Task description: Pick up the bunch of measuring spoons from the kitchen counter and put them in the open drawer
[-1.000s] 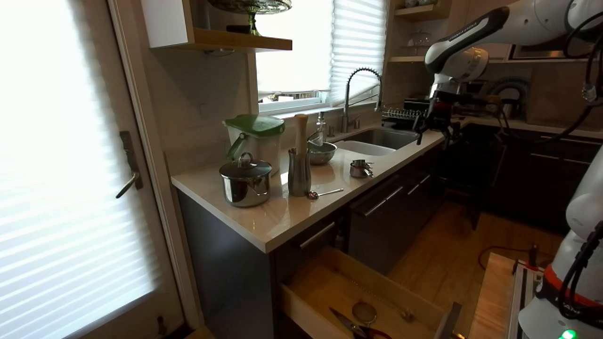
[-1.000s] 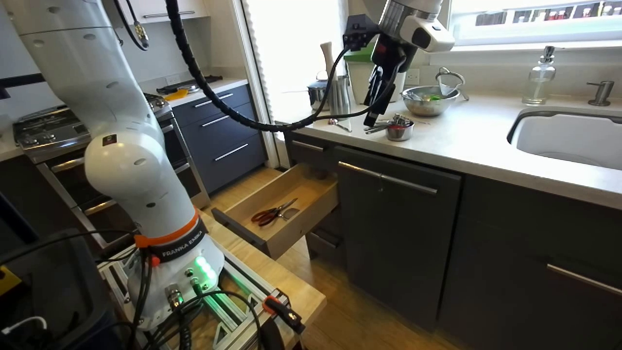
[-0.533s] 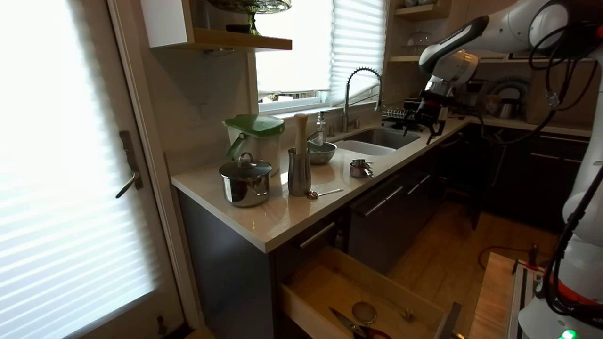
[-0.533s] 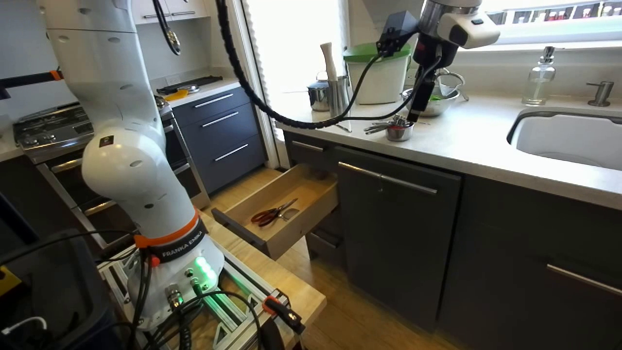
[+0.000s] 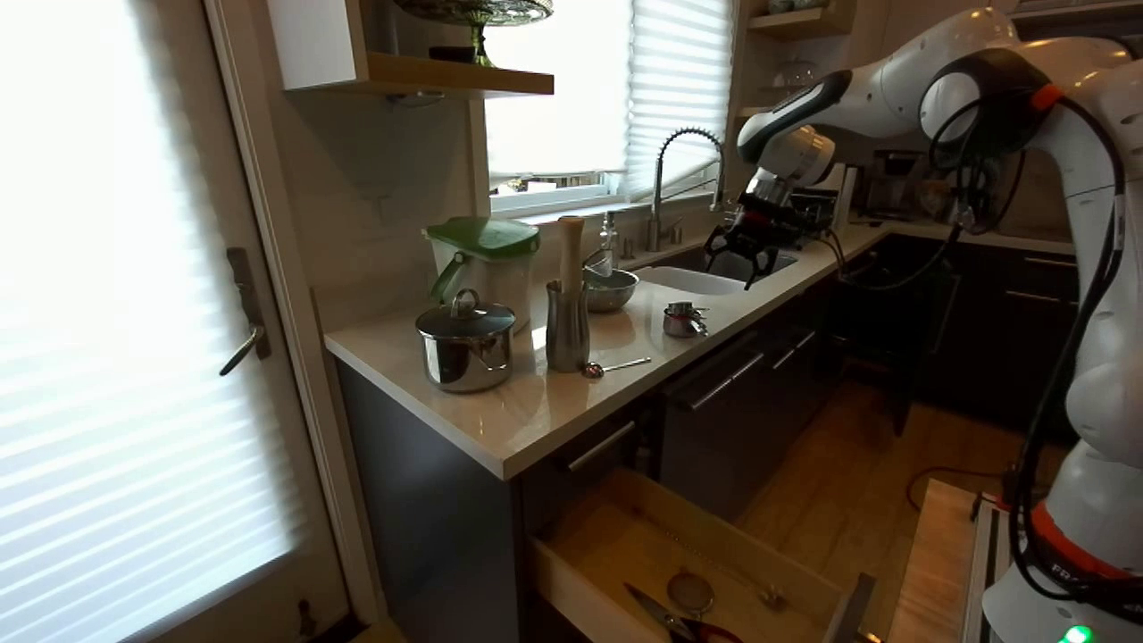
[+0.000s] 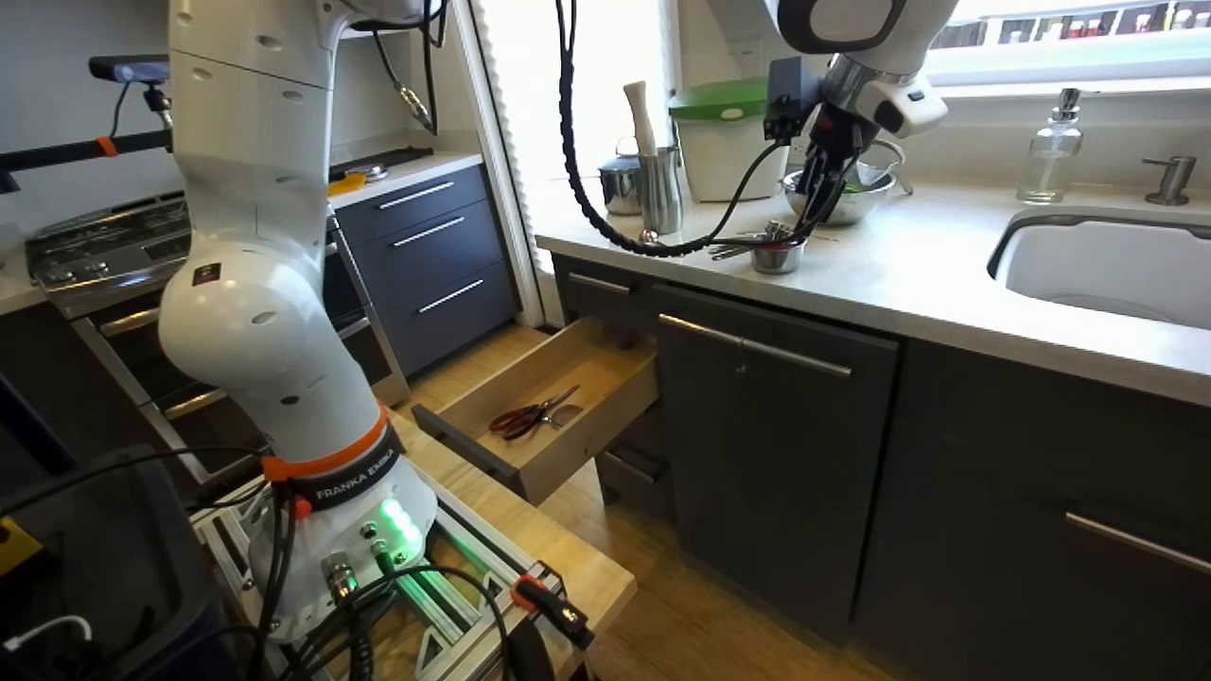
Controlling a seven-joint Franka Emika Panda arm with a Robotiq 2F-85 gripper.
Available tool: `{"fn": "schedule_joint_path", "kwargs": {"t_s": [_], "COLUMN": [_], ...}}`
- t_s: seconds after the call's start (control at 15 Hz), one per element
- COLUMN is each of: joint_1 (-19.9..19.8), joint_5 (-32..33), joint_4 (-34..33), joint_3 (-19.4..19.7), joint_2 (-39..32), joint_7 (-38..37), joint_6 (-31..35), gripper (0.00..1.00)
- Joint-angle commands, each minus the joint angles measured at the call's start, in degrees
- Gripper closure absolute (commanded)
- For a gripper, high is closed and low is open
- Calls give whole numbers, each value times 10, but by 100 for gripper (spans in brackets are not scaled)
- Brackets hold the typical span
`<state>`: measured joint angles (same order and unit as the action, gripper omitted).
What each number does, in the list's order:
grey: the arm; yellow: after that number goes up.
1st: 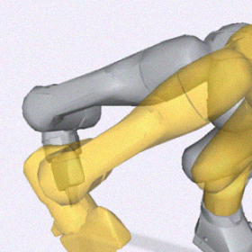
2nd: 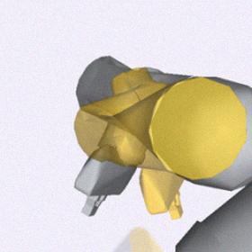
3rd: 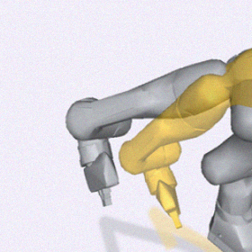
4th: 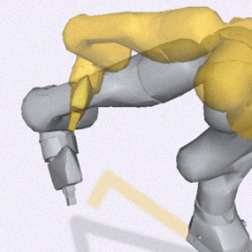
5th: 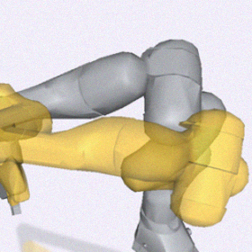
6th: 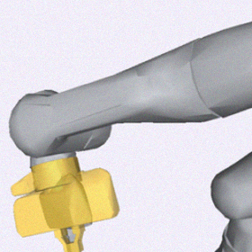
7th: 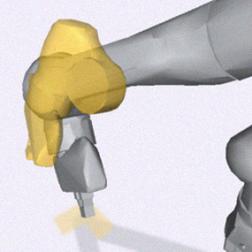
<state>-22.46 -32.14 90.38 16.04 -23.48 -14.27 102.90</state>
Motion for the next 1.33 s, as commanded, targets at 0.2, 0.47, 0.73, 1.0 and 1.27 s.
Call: {"fn": "schedule_joint_path", "kwargs": {"t_s": [0.2, 0.47, 0.73, 1.0, 1.27], "joint_1": [2, 25, 36, 41, 40], "joint_5": [16, 5, 12, 24, 26], "joint_4": [-18, -31, -47, -48, -27], "joint_3": [-7, -22, -36, -37, -34], "joint_2": [-22, -58, -86, -95, -80], "joint_7": [-26, -89, -120, -139, -143], "joint_6": [-1, 53, 74, 65, 74], "gripper": [0, 0, 0, 0, 0]}}
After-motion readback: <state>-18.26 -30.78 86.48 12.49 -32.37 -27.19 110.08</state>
